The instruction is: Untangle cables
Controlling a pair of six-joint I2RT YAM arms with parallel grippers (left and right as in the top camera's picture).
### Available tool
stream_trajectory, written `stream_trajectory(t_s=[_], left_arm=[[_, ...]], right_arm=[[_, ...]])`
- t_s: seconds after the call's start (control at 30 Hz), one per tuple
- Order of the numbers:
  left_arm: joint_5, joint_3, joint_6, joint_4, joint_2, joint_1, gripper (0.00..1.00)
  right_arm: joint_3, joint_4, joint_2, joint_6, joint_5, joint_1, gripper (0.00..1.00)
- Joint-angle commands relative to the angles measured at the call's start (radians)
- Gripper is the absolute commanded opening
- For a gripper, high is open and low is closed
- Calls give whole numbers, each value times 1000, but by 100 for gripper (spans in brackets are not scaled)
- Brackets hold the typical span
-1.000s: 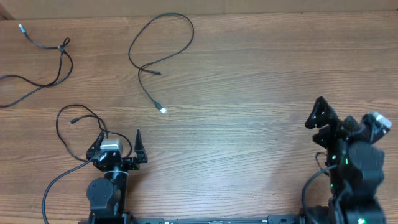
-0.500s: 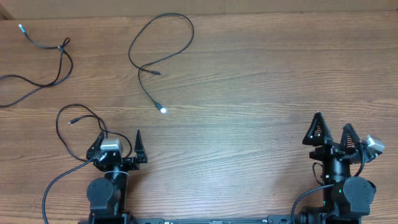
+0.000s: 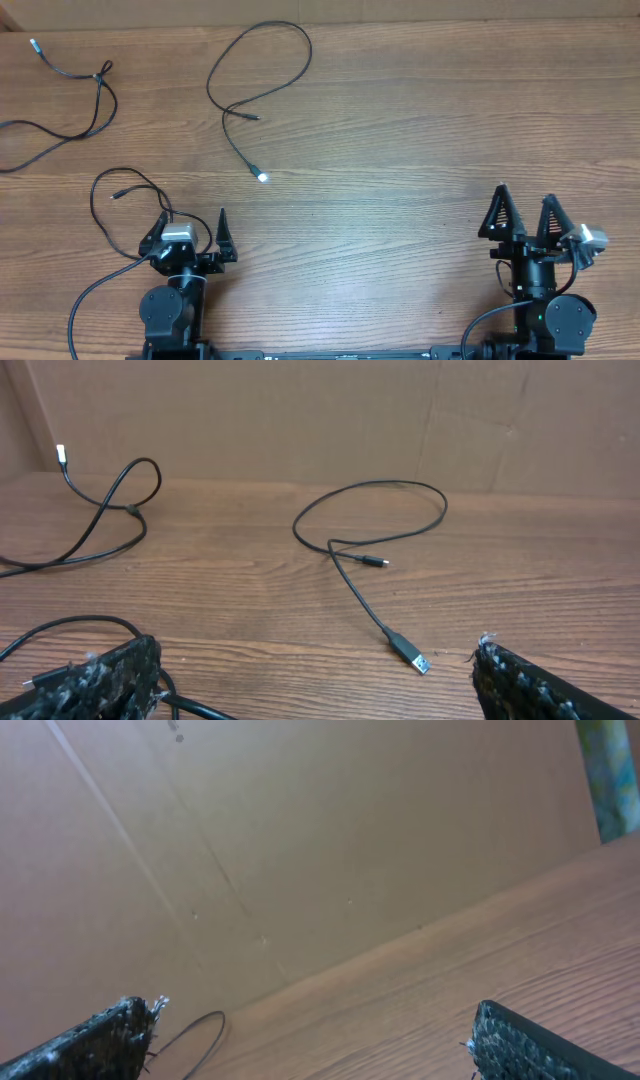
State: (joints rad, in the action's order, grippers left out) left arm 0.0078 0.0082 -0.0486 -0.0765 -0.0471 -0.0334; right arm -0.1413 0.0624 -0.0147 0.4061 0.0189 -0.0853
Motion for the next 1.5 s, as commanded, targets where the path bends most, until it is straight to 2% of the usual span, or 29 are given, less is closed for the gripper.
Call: stream_trajectory(t_s=[0.0, 0.27, 0.4, 0.73, 1.47], left_arm=[[11, -3, 12, -2, 1, -5, 99], [11, -3, 12, -1, 1, -5, 99], [11, -3, 12, -1, 1, -5, 100], [11, -3, 12, -1, 1, -5, 99], [11, -3, 12, -1, 1, -5, 100]], right_arm=[[41, -19, 12, -21, 53, -6, 100], [126, -59, 12, -105, 106, -6, 100], [134, 13, 12, -141, 89, -6, 100], [134, 15, 12, -371, 87, -6, 100], [134, 12, 12, -370, 88, -6, 100]])
